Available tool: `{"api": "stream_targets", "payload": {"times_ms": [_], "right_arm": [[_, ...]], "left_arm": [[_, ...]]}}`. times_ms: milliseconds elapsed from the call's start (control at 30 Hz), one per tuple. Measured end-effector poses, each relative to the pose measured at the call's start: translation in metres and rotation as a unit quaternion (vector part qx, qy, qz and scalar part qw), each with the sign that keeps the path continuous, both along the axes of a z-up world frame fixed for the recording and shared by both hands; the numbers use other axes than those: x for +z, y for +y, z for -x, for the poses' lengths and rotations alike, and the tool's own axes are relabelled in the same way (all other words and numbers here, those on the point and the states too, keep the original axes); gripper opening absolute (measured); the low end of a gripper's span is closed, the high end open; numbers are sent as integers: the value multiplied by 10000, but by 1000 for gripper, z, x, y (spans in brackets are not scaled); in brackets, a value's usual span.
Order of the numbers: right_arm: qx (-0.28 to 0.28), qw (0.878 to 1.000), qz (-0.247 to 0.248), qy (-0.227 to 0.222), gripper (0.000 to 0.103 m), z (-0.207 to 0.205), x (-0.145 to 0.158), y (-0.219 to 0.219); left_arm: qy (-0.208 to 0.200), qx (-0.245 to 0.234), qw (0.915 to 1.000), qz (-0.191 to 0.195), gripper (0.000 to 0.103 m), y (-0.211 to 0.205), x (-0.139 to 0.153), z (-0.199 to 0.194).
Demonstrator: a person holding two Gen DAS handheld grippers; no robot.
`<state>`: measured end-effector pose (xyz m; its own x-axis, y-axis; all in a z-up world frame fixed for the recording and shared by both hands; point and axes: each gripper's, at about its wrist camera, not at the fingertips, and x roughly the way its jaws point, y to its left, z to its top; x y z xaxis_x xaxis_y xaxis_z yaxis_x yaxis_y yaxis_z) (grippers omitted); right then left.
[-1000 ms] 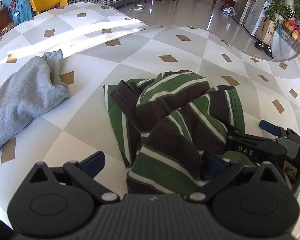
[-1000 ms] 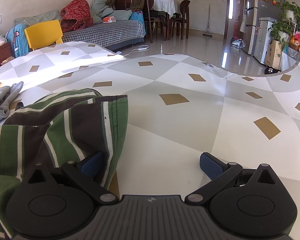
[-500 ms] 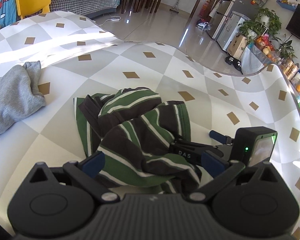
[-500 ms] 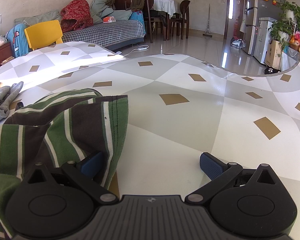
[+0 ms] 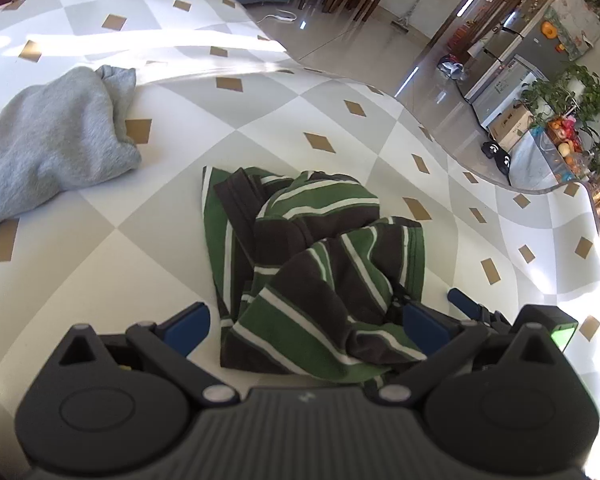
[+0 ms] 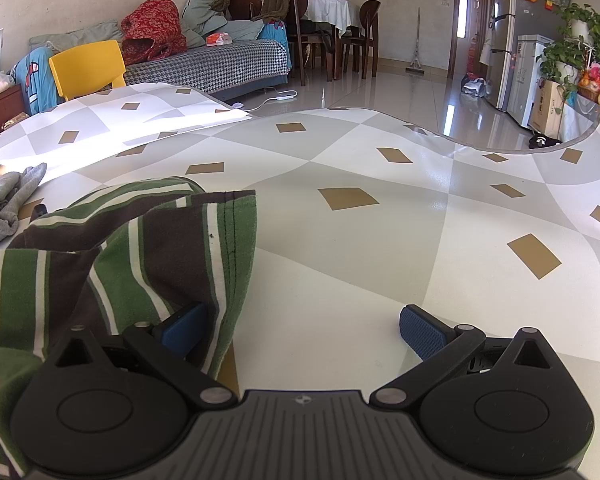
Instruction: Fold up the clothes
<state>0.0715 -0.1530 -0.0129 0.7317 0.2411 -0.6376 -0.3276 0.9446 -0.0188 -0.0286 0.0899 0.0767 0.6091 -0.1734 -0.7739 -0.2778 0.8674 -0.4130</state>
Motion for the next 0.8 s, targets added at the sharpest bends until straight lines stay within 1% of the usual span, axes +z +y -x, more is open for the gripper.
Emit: {"api": "stream_targets", "payload": {"times_ms": [67, 167, 267, 400, 533, 667, 733, 800], "right_arm": [[0, 10000, 0, 0, 103, 0, 0, 0], [0, 10000, 0, 0, 103, 0, 0, 0], [0, 10000, 0, 0, 103, 0, 0, 0], [0, 10000, 0, 0, 103, 0, 0, 0], [0, 10000, 0, 0, 103, 0, 0, 0], [0, 10000, 1, 0, 103, 0, 0, 0], [0, 10000, 1, -1, 103, 0, 0, 0], [0, 10000, 1, -1, 103, 0, 0, 0]], "left_arm": [[-6, 155, 9999, -69, 103, 6, -5, 1], [72, 210, 9992, -319, 103, 7, -9, 0], [38, 185, 9992, -364, 103, 8, -10, 1], [-12, 152, 9972, -726, 103, 1, -7, 2], [0, 53, 9964, -844, 103, -7, -11, 2], [-97, -9, 9944, -1048, 103, -13, -10, 3], [-144, -19, 9925, -1210, 103, -16, -8, 4], [-134, -6, 9917, -1276, 103, -17, -8, 4]]}}
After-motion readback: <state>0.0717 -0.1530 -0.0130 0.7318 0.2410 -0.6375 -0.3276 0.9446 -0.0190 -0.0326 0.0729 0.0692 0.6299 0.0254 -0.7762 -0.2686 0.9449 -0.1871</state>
